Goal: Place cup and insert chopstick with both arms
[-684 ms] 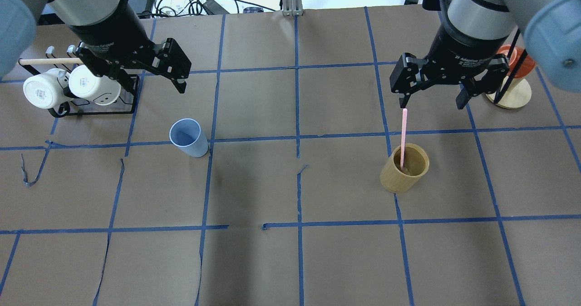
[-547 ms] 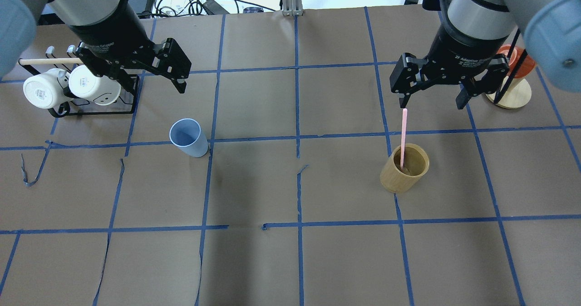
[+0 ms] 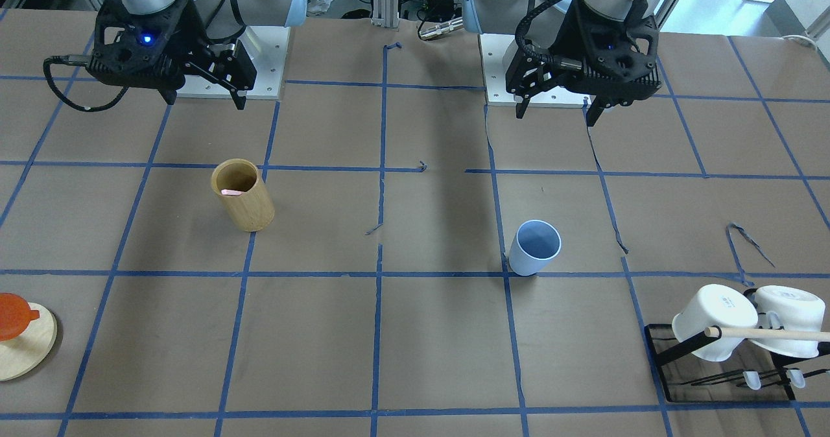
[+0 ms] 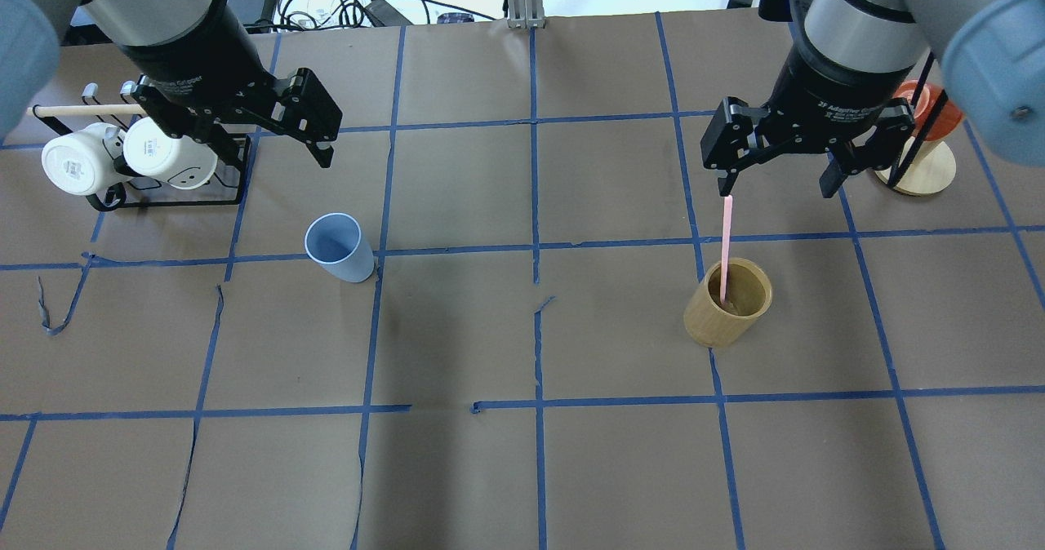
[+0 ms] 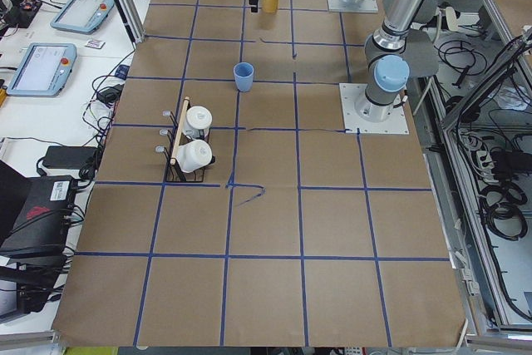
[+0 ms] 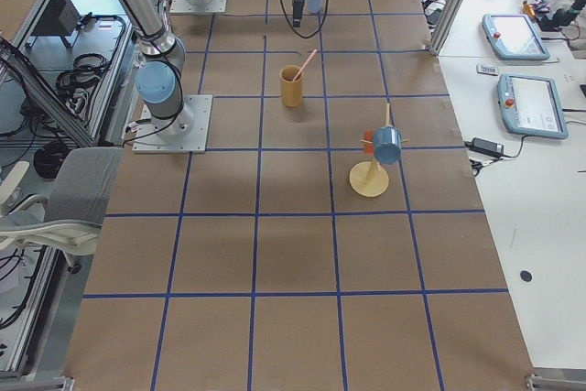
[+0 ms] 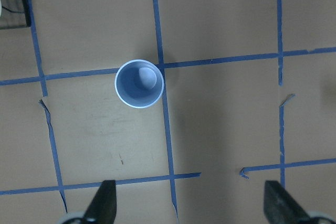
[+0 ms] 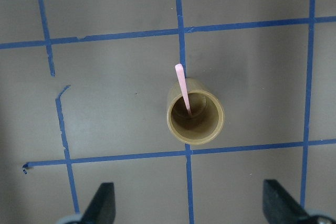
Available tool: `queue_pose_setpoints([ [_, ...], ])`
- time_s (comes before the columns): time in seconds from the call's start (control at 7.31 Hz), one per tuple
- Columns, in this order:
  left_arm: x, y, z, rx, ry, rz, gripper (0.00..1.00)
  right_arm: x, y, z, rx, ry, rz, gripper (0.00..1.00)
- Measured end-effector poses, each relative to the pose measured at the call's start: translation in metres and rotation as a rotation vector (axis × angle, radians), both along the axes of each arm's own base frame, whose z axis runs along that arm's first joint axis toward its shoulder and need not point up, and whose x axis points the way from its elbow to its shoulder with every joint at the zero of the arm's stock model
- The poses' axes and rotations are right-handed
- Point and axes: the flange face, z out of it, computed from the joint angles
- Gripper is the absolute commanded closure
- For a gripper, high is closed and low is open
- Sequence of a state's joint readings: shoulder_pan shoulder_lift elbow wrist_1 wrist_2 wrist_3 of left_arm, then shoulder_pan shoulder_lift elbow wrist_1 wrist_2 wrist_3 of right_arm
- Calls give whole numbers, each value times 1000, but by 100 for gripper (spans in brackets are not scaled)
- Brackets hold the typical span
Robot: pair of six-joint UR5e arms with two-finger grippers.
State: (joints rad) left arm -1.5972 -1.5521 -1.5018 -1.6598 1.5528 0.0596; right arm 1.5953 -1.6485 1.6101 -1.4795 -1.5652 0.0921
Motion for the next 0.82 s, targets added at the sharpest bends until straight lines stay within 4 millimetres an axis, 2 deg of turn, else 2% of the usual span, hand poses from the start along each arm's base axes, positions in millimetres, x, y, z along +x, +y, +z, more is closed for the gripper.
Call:
queue_pose_setpoints([
  [0.82,-1,6,-6,10,1,0,0,0,0,0,-3,-1,1,0],
])
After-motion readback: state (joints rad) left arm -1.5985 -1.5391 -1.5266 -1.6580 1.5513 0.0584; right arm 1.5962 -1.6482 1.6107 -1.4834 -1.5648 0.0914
